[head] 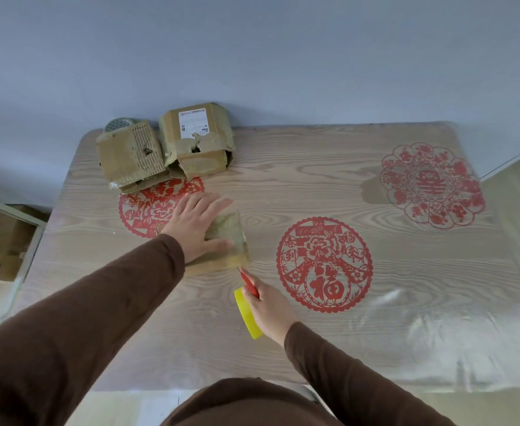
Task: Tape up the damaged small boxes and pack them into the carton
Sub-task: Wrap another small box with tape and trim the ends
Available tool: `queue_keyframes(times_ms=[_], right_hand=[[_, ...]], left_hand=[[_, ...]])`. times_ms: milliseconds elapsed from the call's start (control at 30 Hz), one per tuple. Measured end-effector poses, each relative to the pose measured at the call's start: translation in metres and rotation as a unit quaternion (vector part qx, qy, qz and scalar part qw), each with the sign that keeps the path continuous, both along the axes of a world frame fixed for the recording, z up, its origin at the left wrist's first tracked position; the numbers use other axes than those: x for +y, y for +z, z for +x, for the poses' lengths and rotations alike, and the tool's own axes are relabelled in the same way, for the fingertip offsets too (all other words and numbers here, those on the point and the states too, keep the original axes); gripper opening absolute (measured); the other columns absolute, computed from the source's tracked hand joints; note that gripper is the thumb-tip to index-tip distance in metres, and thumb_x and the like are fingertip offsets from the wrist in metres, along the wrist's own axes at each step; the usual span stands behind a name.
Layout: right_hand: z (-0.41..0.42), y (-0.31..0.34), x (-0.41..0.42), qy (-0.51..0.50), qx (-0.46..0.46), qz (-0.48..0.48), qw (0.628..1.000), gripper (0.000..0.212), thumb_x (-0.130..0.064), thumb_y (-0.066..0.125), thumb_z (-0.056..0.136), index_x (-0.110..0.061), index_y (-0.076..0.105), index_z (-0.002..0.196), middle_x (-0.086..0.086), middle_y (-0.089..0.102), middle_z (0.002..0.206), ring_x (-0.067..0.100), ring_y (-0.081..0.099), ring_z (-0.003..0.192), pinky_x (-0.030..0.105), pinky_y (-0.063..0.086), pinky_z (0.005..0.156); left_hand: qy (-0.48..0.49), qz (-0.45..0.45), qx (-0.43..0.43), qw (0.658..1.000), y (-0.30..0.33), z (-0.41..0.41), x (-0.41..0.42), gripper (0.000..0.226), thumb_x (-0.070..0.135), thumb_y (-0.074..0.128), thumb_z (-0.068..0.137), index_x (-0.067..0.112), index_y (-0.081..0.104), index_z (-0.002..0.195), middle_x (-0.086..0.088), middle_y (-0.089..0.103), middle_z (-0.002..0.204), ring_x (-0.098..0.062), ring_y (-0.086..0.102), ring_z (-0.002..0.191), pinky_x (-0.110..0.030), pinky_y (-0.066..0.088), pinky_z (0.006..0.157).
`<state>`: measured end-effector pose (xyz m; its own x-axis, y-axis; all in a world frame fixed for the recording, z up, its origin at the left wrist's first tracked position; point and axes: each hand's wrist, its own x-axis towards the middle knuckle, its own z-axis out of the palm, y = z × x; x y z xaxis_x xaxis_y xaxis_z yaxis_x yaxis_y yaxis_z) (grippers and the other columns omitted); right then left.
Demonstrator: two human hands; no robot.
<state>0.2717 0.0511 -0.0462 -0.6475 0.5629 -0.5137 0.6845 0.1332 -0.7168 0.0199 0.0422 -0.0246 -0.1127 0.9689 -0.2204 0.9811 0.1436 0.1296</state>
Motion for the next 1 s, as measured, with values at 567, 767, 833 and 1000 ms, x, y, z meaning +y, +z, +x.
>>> queue_keyframes(times_ms=[567,767,833,1000], right_hand=[[-0.02,0.057,0.062,-0.083,0.15,-0.101,0.98,0.038,-0.031,0.049,0.106,-0.028,0.055,0.143,-0.009,0.062,0.137,-0.001,0.052,0.128,0.018,0.038,0.108],[-0.034,0.075,0.079,-0.033,0.125,-0.075,0.989,0.039,-0.021,0.046,0.107,-0.022,0.052,0.145,-0.015,0.054,0.137,-0.002,0.045,0.128,0.015,0.03,0.105],[-0.034,0.067,0.076,-0.036,0.094,-0.065,0.993,0.038,-0.023,0.045,0.107,-0.023,0.055,0.143,-0.01,0.061,0.129,0.006,0.056,0.118,0.02,0.037,0.1],[-0.027,0.06,0.073,-0.096,0.096,-0.093,0.986,0.037,-0.026,0.044,0.107,-0.022,0.056,0.142,-0.013,0.062,0.12,0.002,0.058,0.109,0.026,0.041,0.107]], left_hand=[[0.28,-0.148,-0.493,0.81,0.009,-0.048,-0.007,0.089,0.038,0.085,0.066,0.054,0.04,0.141,0.002,0.047,0.148,-0.03,0.057,0.12,-0.046,0.047,0.106],[0.35,-0.14,-0.6,0.706,-0.004,-0.057,-0.018,0.088,0.025,0.083,0.065,0.047,0.046,0.141,-0.003,0.06,0.139,-0.034,0.064,0.117,-0.046,0.055,0.096],[0.335,-0.165,-0.59,0.716,-0.011,-0.056,-0.016,0.104,0.035,0.093,0.053,0.047,0.045,0.144,0.0,0.058,0.141,-0.033,0.063,0.119,-0.047,0.054,0.098],[0.309,-0.197,-0.569,0.737,-0.017,-0.058,-0.003,0.106,0.063,0.095,0.031,0.057,0.052,0.128,-0.002,0.06,0.139,-0.03,0.064,0.119,-0.046,0.048,0.106]])
